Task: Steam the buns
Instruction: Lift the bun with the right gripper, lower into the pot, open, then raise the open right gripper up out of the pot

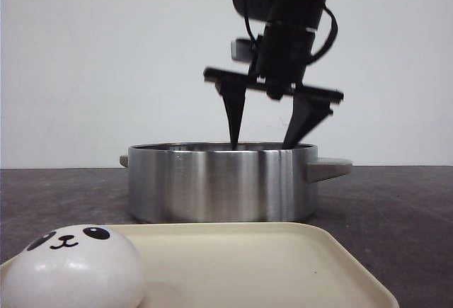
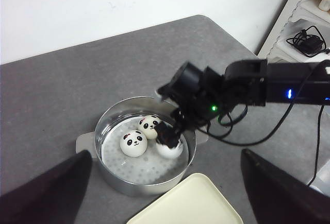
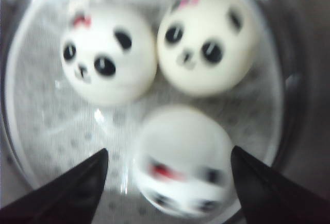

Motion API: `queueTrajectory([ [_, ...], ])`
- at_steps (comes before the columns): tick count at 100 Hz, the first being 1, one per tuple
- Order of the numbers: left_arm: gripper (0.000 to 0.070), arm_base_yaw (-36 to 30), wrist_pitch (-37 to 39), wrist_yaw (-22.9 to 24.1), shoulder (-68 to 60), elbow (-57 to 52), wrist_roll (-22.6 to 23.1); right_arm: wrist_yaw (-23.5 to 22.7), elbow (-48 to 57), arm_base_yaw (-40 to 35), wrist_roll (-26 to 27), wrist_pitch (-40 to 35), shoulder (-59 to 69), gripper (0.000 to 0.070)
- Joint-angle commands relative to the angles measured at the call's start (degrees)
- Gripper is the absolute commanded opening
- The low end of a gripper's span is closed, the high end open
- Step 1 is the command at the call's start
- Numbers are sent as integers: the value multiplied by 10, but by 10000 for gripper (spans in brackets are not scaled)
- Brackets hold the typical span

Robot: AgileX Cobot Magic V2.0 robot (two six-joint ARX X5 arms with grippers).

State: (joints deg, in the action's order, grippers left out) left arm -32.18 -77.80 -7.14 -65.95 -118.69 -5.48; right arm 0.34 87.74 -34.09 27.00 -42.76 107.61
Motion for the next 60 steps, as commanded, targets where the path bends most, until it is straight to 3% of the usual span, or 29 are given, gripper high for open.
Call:
queueTrajectory([
  [1,553,-5,5,3,-3,-12,6,14,25,-3,-5,0,14,479],
  [21,553,-5,-4,3,-12,-8,16,17,64,-7,-40,-16,-7,460],
  [29,553,-5,-16,2,-17,1,14,41,63,-19,-46,-25,-38,355],
  [49,552,-13,-19,-3,14,111,11,177,63,-89,-74,-34,-167,17],
  [60,552,-13,29,-3,69,241,-12,213,63,-141,-106,-17,-251,7],
])
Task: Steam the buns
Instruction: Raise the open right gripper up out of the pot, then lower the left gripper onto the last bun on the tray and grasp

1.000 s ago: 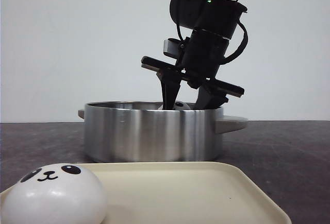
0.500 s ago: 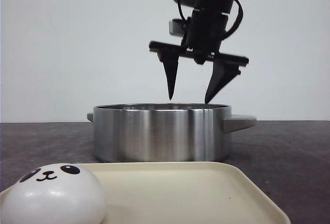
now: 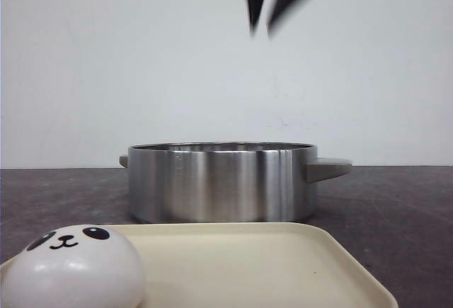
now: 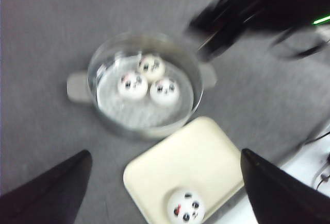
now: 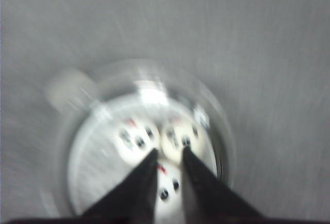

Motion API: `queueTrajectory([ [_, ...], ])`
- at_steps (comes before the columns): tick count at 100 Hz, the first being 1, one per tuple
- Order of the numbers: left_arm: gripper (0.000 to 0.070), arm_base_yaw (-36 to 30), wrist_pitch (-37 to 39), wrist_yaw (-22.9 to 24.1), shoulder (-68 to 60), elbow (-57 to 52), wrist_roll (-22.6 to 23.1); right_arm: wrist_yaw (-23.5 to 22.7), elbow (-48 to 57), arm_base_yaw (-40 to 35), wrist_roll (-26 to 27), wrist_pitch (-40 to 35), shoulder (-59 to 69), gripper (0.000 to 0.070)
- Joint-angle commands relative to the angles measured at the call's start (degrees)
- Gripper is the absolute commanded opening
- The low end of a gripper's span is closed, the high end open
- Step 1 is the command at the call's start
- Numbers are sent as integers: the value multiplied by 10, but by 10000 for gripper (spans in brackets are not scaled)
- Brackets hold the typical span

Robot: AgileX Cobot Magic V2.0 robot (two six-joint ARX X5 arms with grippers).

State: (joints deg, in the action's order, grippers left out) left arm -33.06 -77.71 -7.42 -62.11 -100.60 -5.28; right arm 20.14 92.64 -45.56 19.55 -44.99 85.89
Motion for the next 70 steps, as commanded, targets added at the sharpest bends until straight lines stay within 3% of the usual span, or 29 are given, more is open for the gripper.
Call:
queueTrajectory([
  [1,552,-4,35,-1,36,73,-17,16,14,-31,-33,6,-41,7],
  [18,552,-5,154,-15,112,276,-80,62,14,-111,-41,-10,-144,7],
  [34,553,-11,206,-81,114,407,-114,162,14,-181,-20,-76,-208,7],
  [54,556,-27,244,-81,52,492,-117,264,14,-231,50,-171,-239,7],
  [70,556,-40,272,-83,-17,499,-118,284,14,-240,96,-220,-238,7],
])
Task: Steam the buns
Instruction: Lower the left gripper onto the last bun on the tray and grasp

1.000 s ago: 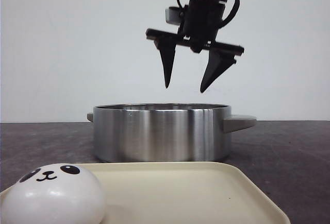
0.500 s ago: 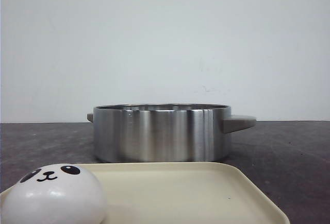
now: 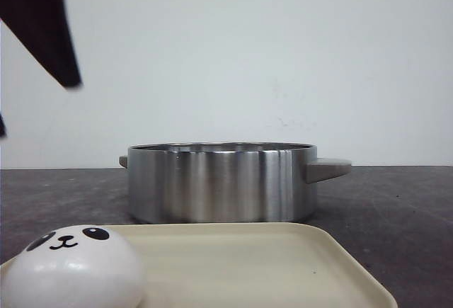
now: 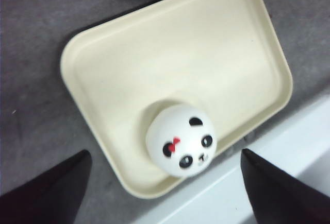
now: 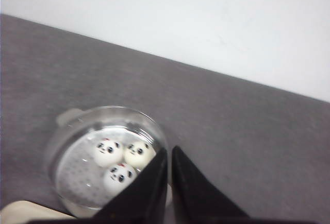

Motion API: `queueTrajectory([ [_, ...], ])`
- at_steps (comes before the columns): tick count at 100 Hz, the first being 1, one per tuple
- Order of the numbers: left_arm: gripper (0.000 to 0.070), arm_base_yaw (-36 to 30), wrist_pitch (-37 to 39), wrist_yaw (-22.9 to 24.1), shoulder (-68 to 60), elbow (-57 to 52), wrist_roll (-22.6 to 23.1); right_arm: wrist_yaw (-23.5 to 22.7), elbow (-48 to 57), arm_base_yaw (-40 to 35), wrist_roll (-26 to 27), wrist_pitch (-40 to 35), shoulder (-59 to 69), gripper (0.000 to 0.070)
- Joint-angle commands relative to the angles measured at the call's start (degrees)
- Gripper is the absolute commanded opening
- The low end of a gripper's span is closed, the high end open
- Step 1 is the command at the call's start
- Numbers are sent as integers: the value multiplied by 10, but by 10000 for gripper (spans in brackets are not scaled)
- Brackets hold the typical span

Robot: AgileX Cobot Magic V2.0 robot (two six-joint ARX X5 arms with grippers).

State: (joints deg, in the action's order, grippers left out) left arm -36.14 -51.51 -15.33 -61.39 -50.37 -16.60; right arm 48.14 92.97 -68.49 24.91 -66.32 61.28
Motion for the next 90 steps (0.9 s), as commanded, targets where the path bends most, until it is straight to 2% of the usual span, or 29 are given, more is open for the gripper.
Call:
queueTrajectory([
  [1,556,-10,12,-5,-29,-3,-5,4,11,-11,45,-9,8,7],
  [22,556,-37,39,-32,-106,-3,-26,28,11,-23,56,-2,9,7],
  [44,557,-71,38,-31,-176,-1,-20,34,11,-24,57,-2,9,7],
  [66,557,-79,74,-31,-237,0,-24,34,11,-24,58,-4,9,7],
  [90,549,-87,78,-31,-291,0,-20,51,11,-24,63,-23,9,7],
])
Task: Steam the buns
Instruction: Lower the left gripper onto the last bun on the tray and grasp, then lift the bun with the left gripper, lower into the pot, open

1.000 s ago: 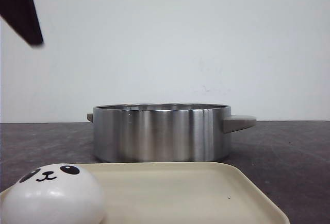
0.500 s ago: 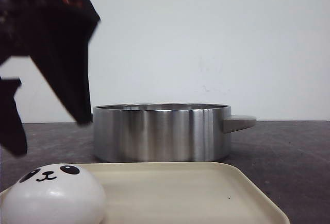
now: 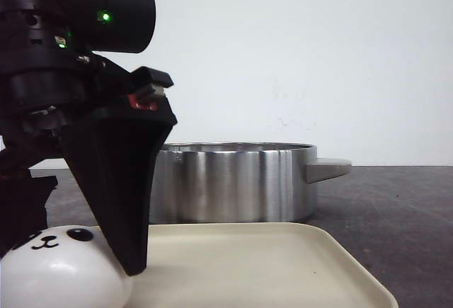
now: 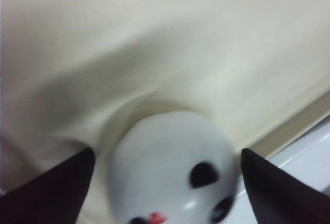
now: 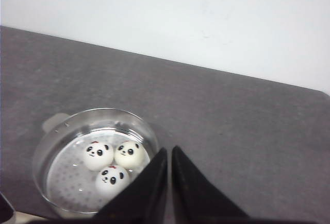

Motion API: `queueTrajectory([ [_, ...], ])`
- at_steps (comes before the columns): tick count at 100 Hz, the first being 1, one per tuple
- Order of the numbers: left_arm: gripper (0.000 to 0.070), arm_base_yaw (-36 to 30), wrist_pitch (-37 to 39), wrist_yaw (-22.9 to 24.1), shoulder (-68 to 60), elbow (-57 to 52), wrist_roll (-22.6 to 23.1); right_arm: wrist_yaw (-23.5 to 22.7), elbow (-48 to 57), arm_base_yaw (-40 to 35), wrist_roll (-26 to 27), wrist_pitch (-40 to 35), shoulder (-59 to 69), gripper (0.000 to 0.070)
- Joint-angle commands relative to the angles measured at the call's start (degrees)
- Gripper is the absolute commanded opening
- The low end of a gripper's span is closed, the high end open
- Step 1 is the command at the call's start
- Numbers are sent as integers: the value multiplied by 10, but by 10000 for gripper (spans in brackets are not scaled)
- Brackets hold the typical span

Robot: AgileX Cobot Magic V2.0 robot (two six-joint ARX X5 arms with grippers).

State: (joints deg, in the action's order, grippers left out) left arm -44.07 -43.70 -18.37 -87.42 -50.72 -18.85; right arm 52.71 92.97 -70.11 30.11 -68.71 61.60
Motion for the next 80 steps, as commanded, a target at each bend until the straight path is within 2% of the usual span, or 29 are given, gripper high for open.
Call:
queueTrajectory([
  [1,547,-8,0,0,-32,3,3,7,11,-8,10,0,5,7],
  [4,528,-9,1,2,-36,3,5,10,11,-8,11,-1,5,7],
  [8,443,-10,3,6,-38,3,7,14,11,-8,12,-3,5,7],
  [17,90,-14,14,7,-38,3,13,14,11,-8,14,-7,5,7],
  [19,25,-14,15,5,-37,3,13,14,11,-8,14,-8,5,7],
  [21,0,-14,15,5,-36,3,14,14,11,-8,14,-8,5,7],
  [42,0,-14,15,5,-21,2,22,18,11,-8,14,-8,5,7],
  [54,0,-14,6,-15,6,-14,23,18,11,-8,14,-9,5,7],
  [69,0,-14,-22,-24,59,-74,39,18,11,-8,14,-11,5,7],
  [80,0,-12,-28,-5,83,-148,45,18,11,-8,14,-9,5,7],
])
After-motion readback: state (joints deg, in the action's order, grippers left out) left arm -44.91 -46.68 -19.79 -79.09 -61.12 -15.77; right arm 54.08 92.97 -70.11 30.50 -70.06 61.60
